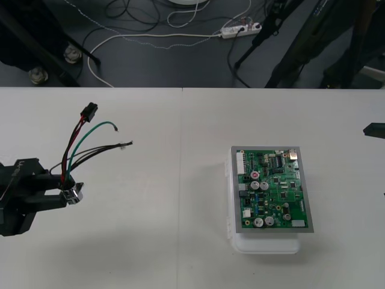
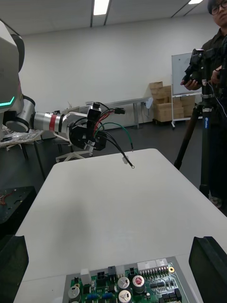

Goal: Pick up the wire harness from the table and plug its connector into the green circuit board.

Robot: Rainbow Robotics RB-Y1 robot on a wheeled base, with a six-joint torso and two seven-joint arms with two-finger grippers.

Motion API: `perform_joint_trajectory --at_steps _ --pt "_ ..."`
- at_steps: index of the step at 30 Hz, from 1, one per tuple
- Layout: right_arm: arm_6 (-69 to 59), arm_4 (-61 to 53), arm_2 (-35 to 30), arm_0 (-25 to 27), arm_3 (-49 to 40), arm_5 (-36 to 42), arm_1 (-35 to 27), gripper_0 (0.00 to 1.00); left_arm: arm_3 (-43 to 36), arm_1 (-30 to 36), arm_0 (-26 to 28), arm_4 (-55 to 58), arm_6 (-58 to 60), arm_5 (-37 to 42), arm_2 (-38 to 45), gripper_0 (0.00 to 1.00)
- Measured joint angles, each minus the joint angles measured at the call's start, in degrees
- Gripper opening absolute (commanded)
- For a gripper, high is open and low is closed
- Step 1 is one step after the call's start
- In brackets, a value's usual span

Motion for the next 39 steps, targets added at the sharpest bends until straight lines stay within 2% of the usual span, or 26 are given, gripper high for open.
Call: perform_joint_trajectory --at_steps 15,26,39 --pt "-0.01 0.0 0.0 -0.8 0.16 0.0 0.0 1.0 -3.77 2.81 -0.81 5.42 0.14 0.0 -11.16 0.0" --pt "-0.08 -0.17 0.0 -0.93 0.16 0.0 0.0 1.0 -5.21 2.83 -5.06 7.13 2.46 0.0 -18.52 0.0" --pt "-3.78 -0.84 0.0 -1.75 0.16 0.0 0.0 1.0 -6.77 3.13 -8.46 8.16 3.97 0.0 -23.34 0.0"
